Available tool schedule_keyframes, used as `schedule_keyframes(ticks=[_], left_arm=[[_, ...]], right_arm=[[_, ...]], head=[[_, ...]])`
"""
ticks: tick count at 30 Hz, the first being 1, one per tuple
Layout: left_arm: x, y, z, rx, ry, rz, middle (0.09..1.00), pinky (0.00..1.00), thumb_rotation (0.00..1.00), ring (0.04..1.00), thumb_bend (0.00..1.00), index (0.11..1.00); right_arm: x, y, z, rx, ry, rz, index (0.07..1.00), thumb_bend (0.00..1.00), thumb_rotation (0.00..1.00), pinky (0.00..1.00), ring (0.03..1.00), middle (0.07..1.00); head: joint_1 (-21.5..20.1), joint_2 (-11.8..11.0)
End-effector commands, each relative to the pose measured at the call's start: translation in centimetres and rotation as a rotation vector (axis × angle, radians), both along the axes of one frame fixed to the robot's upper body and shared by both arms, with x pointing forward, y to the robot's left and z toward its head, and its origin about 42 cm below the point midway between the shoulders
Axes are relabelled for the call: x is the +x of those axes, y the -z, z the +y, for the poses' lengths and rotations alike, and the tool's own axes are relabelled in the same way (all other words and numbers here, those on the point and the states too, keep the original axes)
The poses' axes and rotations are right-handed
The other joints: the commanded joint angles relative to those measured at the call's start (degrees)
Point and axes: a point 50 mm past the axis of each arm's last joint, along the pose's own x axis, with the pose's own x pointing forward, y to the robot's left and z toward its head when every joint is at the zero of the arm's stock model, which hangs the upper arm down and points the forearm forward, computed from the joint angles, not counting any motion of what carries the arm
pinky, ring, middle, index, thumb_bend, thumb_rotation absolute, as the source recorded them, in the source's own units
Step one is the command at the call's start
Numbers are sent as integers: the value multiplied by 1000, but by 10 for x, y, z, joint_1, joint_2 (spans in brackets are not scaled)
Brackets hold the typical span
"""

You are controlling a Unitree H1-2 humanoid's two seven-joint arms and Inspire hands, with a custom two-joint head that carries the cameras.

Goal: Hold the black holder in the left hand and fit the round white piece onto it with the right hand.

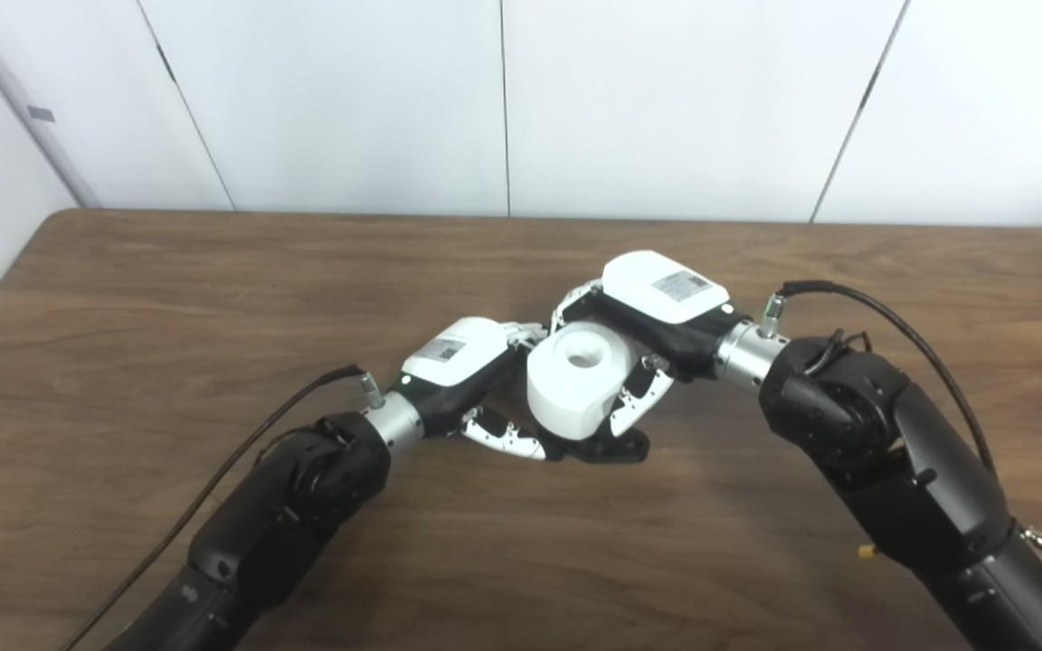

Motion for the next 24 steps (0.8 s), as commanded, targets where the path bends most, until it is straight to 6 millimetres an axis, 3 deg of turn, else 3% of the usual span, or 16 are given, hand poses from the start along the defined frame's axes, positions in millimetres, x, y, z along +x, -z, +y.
schedule_keyframes(ticks=[1, 11, 15, 24], left_arm=[[-9, 16, -6, 50, 26, 75, 893, 905, 59, 924, 523, 485], [-8, 15, -9, 36, 29, 77, 896, 916, 60, 927, 522, 485], [-8, 13, -9, 36, 29, 72, 896, 914, 60, 927, 521, 485], [-9, 13, 0, 57, 22, 70, 888, 900, 60, 916, 522, 485]], right_arm=[[2, 10, -4, -57, 16, 37, 479, 525, 144, 733, 747, 693], [4, 18, 2, -89, -2, -1, 479, 525, 145, 717, 742, 689], [3, 19, 5, -138, -18, -18, 480, 524, 145, 754, 758, 699], [6, 7, -6, -154, -14, -43, 481, 526, 143, 769, 748, 698]], head=[[0, 0], [9, -1], [9, -1], [4, 1]])
